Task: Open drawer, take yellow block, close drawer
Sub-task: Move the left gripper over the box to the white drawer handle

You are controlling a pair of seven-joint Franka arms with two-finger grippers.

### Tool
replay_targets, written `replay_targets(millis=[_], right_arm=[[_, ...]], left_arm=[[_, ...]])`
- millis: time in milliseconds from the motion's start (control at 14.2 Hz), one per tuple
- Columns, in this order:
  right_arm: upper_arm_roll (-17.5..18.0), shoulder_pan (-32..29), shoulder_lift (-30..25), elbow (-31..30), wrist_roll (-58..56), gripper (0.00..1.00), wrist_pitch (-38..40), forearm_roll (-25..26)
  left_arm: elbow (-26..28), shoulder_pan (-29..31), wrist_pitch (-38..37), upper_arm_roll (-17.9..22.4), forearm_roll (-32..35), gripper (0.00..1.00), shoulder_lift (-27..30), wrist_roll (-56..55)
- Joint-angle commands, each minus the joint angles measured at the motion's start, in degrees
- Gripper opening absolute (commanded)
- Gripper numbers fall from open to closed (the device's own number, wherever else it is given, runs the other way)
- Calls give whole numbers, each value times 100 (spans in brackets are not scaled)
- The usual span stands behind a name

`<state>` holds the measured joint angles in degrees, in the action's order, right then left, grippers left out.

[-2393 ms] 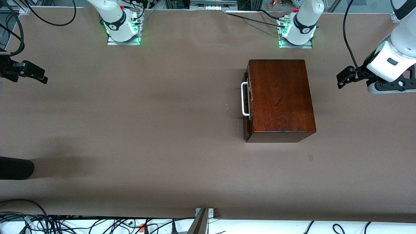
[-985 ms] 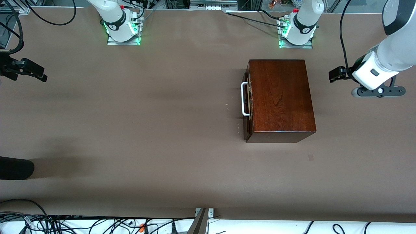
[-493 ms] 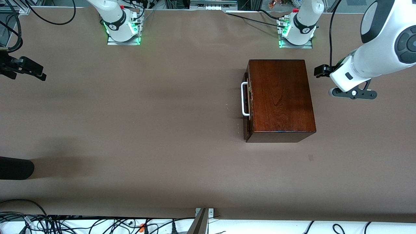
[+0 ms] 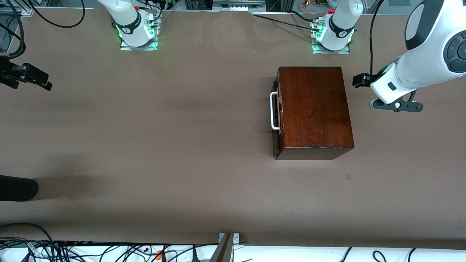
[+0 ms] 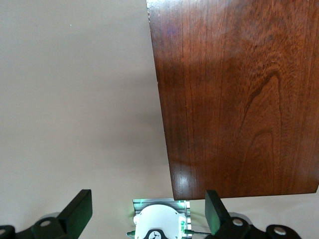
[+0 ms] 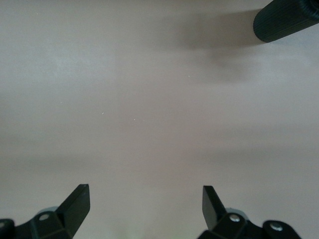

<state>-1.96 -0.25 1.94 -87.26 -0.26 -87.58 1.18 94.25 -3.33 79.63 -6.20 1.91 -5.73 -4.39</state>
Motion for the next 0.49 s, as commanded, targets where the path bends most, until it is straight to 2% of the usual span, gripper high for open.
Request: replay_targets(millis=[0, 422], right_arm=[[64, -81, -88, -2, -71, 100, 92, -56], [56, -81, -88, -2, -71, 100, 83, -56]], left_arm=[[-153, 8, -44, 4, -200, 100, -77, 105], [-144, -1, -79, -4, -314, 100, -68, 113]])
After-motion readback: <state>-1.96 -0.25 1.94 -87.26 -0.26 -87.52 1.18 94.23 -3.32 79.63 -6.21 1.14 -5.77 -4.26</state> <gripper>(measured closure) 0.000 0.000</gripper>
